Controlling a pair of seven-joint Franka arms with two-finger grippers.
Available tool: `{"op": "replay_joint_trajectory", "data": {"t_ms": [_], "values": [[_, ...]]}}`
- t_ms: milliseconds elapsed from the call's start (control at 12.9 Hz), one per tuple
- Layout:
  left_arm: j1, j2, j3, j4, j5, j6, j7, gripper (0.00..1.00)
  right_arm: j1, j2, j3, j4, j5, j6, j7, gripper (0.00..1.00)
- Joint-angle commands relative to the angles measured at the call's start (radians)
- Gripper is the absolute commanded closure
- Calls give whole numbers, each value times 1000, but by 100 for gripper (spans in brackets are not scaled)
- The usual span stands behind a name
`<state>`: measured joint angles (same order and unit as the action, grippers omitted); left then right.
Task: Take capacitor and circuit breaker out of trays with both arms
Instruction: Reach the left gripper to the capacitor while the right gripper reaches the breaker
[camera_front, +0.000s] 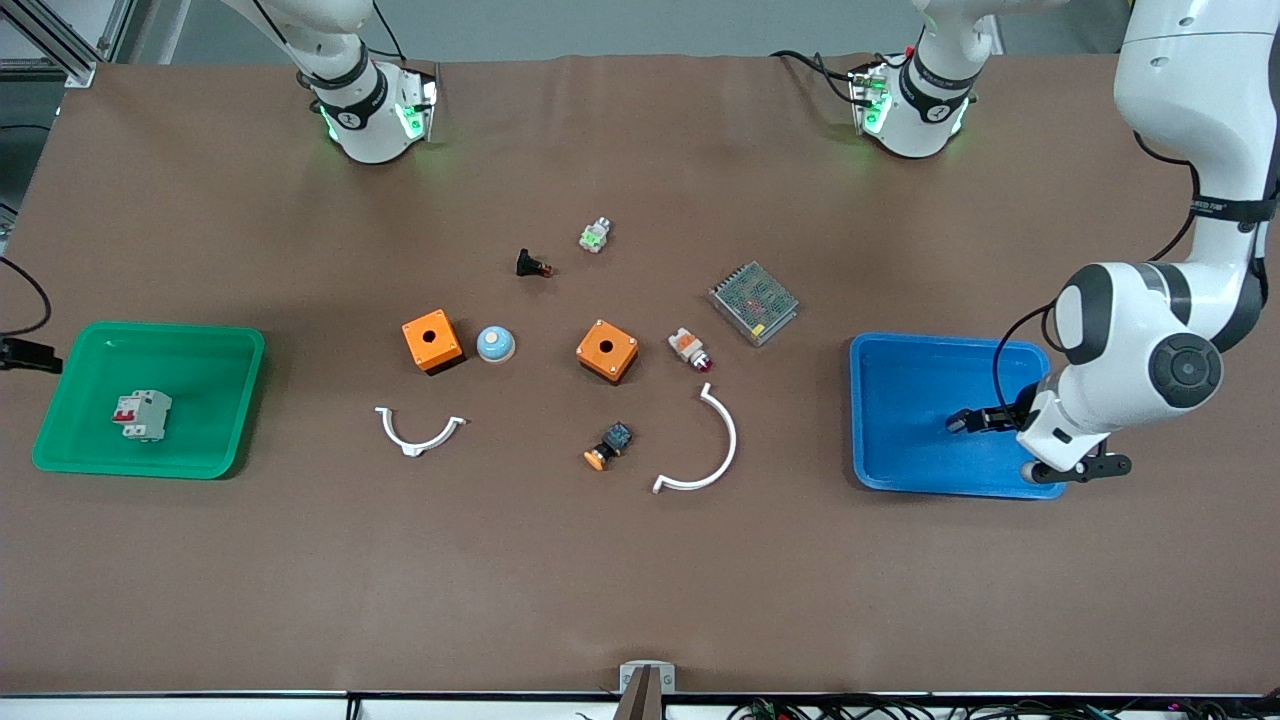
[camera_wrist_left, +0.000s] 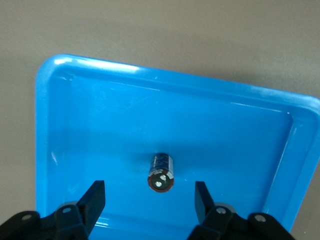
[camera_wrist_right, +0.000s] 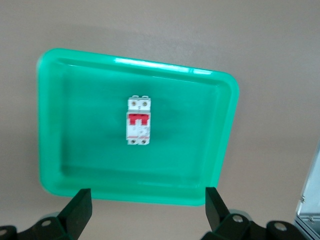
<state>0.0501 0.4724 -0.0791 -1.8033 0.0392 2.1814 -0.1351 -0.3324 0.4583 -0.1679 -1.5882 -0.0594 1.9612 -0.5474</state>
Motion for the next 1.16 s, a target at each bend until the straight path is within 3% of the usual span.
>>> {"op": "replay_joint_trajectory", "data": {"t_ms": [0, 387, 852, 1084], "values": [[7, -23, -10, -42, 18, 21, 8, 20, -28, 71, 18, 20, 73, 34, -52, 0], [8, 37, -8, -50, 18, 109, 8, 26, -25, 124, 19, -64, 101, 240, -66, 0], [10, 72, -10, -50, 18, 123, 8, 33, -17, 177, 19, -88, 156, 317, -68, 2], [10, 84, -8, -51, 18, 124, 8, 39, -14, 189, 21, -88, 156, 343, -66, 10]]}}
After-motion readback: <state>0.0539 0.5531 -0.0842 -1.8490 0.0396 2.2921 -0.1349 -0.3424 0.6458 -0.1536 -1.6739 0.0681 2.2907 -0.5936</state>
